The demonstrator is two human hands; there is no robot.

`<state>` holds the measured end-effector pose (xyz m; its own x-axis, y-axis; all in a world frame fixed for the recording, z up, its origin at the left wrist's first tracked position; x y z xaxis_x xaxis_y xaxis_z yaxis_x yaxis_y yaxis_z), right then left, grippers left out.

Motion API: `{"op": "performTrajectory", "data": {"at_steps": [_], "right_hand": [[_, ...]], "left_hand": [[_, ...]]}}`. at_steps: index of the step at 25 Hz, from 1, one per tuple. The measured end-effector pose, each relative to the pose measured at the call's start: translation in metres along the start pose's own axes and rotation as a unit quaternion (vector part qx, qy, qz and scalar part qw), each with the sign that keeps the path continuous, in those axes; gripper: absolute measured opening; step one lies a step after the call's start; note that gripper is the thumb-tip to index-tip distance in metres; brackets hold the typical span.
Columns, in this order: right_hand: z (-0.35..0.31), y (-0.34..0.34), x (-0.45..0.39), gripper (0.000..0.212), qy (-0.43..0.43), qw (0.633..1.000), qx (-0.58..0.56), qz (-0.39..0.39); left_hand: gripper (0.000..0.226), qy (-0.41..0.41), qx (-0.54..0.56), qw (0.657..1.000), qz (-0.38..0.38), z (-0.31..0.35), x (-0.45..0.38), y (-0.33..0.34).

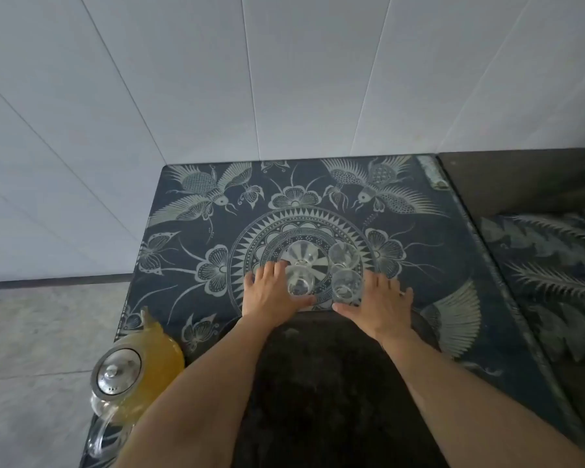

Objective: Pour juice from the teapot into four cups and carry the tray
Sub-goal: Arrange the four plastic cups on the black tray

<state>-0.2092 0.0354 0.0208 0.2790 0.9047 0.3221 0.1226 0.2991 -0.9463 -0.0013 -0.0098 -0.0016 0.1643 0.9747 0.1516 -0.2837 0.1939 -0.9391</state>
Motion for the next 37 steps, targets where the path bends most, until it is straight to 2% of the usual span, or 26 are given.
{"op": "performTrajectory", "data": {"at_steps": [5,12,16,22,29,34,37], "right_hand": [[-0.012,0.009,-0.012,0.105,0.031,0.999,-0.031,0.018],[-0.022,0.014,-0.018,0.08,0.027,0.996,-0.065,0.045],[-0.023,0.01,-0.014,0.071,0.019,0.995,-0.075,0.059],[-0.018,0.0,0.0,0.071,-0.001,0.991,-0.104,0.082],[0.012,-0.003,0.031,0.07,-0.023,0.987,-0.113,0.112],[0.039,0.009,0.059,0.073,-0.044,0.988,-0.113,0.097],[0.057,0.019,0.073,0.078,-0.039,0.991,-0.096,0.084]], "left_hand": [[0.096,-0.023,0.013,1.0,-0.016,0.001,-0.012,0.014],[0.083,0.002,0.011,1.0,-0.004,0.004,-0.017,0.017],[0.084,0.003,0.007,1.0,0.003,0.004,-0.012,0.014],[0.084,0.0,0.028,0.999,0.021,0.005,0.004,0.003],[0.084,-0.047,0.037,0.997,0.048,-0.004,0.048,-0.008],[0.091,-0.083,0.041,0.995,0.031,-0.019,0.088,0.007],[0.086,-0.103,0.037,0.994,0.025,-0.022,0.106,0.017]]}}
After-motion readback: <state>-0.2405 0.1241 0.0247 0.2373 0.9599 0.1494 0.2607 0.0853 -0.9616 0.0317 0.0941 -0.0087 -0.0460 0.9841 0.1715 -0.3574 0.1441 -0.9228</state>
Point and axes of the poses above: each hand's wrist, its own x-axis away from the middle knuckle, its own y-axis out of the palm, z = x × y, the point moved 1 cm from there along -x, towards the middle knuckle, and after that the axes turned 2 degrees about y, right-handed, at the moved point
